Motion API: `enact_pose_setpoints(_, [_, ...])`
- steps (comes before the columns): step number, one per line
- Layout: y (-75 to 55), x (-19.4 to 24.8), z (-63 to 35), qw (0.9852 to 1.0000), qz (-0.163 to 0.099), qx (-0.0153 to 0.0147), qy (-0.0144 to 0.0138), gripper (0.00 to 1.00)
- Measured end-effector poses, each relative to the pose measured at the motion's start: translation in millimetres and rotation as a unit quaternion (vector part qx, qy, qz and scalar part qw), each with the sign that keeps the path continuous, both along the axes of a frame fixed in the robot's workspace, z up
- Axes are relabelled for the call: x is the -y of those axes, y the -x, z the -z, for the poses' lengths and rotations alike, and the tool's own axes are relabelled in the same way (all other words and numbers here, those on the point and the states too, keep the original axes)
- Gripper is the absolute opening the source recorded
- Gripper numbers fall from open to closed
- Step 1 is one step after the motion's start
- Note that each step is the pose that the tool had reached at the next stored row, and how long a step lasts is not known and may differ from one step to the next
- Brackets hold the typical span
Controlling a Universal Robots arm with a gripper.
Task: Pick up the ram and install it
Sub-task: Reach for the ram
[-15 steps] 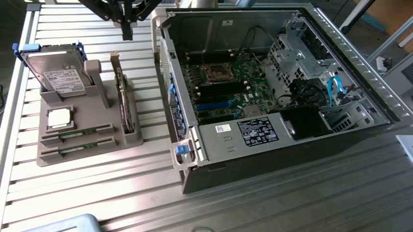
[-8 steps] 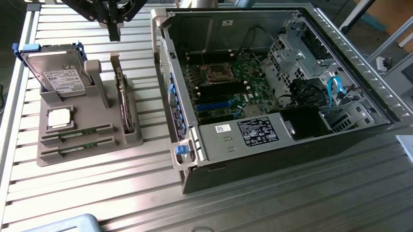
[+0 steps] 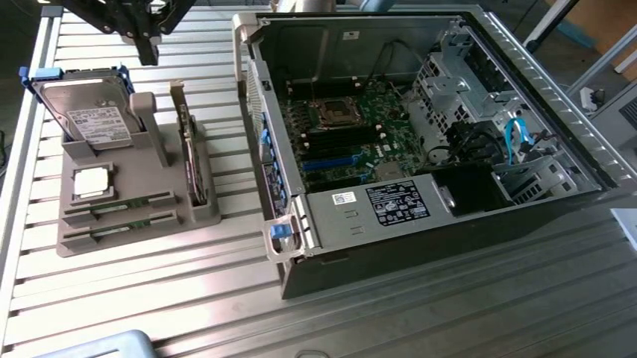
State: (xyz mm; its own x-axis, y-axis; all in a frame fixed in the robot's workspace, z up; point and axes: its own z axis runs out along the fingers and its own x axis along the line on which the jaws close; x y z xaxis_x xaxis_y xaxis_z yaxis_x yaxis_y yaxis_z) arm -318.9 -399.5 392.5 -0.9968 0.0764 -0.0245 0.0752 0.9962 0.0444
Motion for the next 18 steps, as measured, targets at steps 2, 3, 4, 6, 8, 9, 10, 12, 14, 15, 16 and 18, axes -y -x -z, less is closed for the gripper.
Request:
enact_pose_setpoints(2, [6.4, 0.0, -0.1, 1.0000, 0.000, -0.0001, 0.0001, 0.11])
enact_pose_setpoints(3, [9.8, 0.0, -0.1, 1.0000, 0.000, -0.0001, 0.0000, 0.11])
enact_pose_setpoints(4, [13.3, 0.0, 0.0, 1.0000, 0.000, 0.0000, 0.0000, 0.11])
enact_pose_setpoints(6, [19.8, 0.0, 0.0, 1.0000, 0.000, 0.0000, 0.0000, 0.11])
enact_pose_setpoints(8, [26.6, 0.0, -0.1, 1.0000, 0.000, -0.0001, 0.0001, 0.11])
enact_pose_setpoints(9, [30.1, 0.0, -0.1, 1.0000, 0.000, -0.0001, 0.0001, 0.11])
enact_pose_setpoints(10, [33.2, 0.0, 0.0, 1.0000, 0.000, 0.0000, 0.0000, 0.11])
enact_pose_setpoints(12, [39.2, 0.0, 0.0, 1.0000, 0.000, 0.0000, 0.0000, 0.11])
enact_pose_setpoints(14, [44.8, 0.0, -0.1, 1.0000, 0.000, -0.0001, 0.0000, 0.11])
enact_pose_setpoints(15, [47.2, 0.1, 0.0, 1.0000, 0.000, -0.0001, 0.0000, 0.11])
enact_pose_setpoints(16, [49.5, 0.1, 0.0, 1.0000, 0.000, -0.0001, 0.0000, 0.11])
enact_pose_setpoints(18, [53.5, 0.1, 0.0, 1.0000, 0.000, 0.0000, 0.0000, 0.11])
